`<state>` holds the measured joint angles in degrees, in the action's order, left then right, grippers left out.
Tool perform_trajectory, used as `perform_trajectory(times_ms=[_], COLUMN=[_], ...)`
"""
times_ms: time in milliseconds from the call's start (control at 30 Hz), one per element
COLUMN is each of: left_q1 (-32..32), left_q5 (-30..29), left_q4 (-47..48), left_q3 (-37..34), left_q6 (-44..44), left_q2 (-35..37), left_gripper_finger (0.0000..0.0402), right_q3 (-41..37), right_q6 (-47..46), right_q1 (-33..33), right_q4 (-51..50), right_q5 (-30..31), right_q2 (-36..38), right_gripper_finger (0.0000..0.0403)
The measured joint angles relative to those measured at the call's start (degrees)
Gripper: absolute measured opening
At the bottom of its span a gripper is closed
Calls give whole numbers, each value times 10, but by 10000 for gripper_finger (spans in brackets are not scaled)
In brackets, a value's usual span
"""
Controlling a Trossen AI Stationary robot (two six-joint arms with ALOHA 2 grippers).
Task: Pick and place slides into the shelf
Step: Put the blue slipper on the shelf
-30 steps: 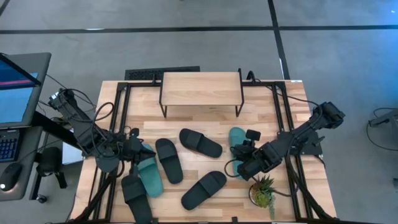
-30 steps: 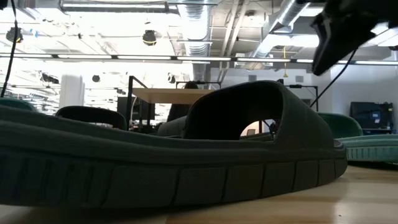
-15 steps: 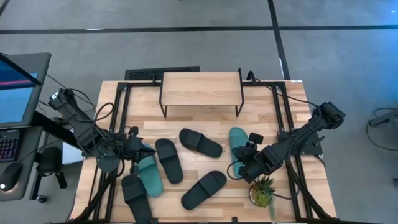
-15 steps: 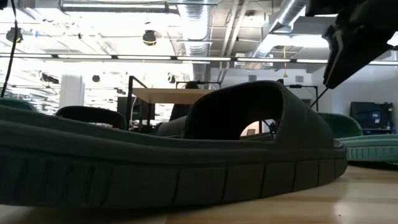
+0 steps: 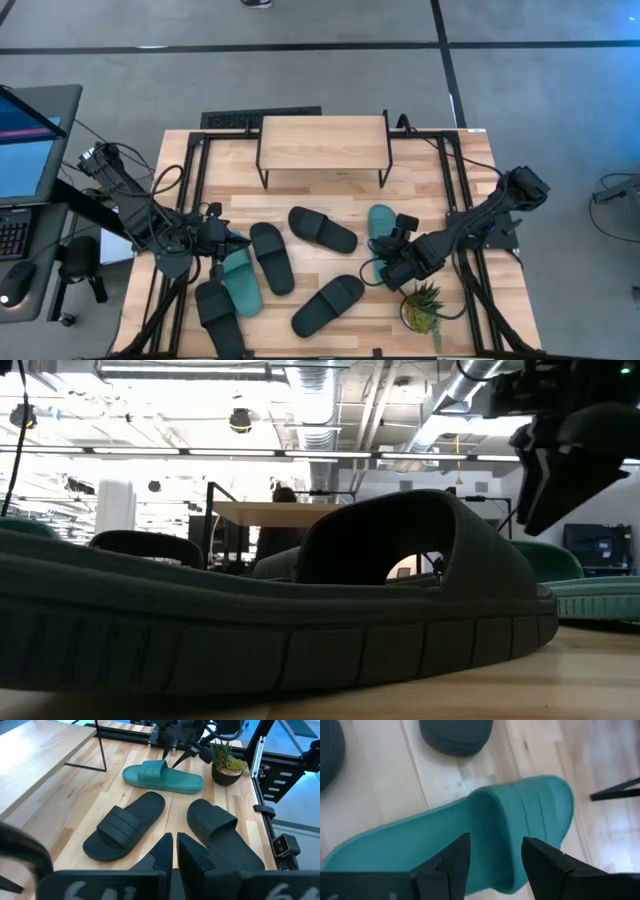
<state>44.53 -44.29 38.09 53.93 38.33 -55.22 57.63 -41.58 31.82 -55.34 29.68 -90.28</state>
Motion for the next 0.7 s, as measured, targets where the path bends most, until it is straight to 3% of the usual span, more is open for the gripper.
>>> perform_trajectory(times_ms=[400,700], left_q1=[0,0], left_q5=[-1,-1], left_q4=[-1,-3], left_q3=[0,0], left_q6=[4,4], left_q2=[0,0], left_gripper_finger=[14,14], right_q3=[-29,-44], right_q6=[-27,-35], right_q1=[-2,-3], right_q4=[-3,10], right_q5=[6,6], right_q2=[0,0], right_gripper_finger=[137,145])
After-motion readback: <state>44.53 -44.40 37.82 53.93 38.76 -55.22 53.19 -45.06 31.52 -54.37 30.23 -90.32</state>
